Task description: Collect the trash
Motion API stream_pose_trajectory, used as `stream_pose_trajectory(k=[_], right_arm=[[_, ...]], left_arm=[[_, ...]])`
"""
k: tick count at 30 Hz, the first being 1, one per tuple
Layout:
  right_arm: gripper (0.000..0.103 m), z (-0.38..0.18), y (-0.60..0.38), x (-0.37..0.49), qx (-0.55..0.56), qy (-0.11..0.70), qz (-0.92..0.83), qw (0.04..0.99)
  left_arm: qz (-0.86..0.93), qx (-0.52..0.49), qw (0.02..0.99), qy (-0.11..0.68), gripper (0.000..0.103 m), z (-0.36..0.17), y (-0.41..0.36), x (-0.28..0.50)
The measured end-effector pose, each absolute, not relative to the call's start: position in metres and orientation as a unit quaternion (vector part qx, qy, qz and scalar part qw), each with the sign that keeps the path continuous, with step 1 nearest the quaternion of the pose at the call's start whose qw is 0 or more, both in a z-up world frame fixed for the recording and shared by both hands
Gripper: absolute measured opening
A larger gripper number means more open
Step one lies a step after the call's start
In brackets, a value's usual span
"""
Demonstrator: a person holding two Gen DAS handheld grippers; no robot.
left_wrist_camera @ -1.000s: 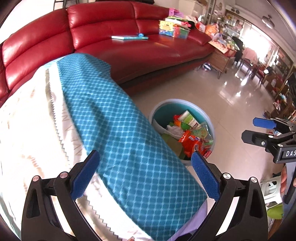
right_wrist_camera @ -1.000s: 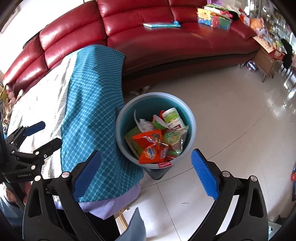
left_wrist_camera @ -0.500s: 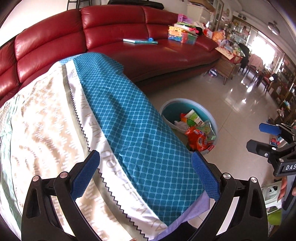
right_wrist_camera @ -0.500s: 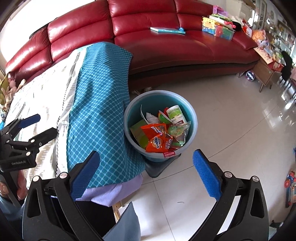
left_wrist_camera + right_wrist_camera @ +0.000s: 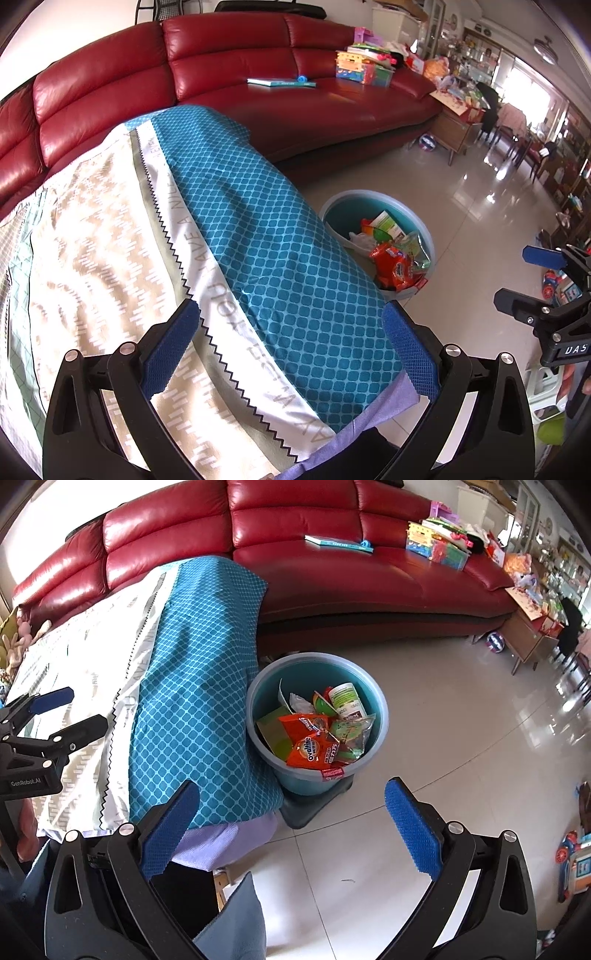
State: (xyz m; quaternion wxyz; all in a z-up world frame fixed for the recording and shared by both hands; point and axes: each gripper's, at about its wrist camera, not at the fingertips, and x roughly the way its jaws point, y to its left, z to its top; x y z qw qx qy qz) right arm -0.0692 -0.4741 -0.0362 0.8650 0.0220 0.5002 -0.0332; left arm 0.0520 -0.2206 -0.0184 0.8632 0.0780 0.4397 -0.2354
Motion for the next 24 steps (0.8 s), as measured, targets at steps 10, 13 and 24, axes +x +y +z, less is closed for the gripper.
stream_pose_trajectory(k=[10,13,24], right_arm=[[0.096,-0.04,-0.477,-0.065,0.026,0.506,-0.034,0.861],[0.096,-0.042,-0.476,-0.063,0.025,0.511,-0.033,0.859],[0.096,-0.047,-0.474,-0.058,0.026,0.515,-0.03,0.856]], left_arm=[[-0.232,0.076,0.864,0.441,0.099,-0.019,-0.219,0.051],[-0.228,0.073,0.864,0.443,0.099,-0.02,-0.217,0.054],[-0.221,0.069,0.865,0.444,0.099,-0.025,-0.212,0.063]])
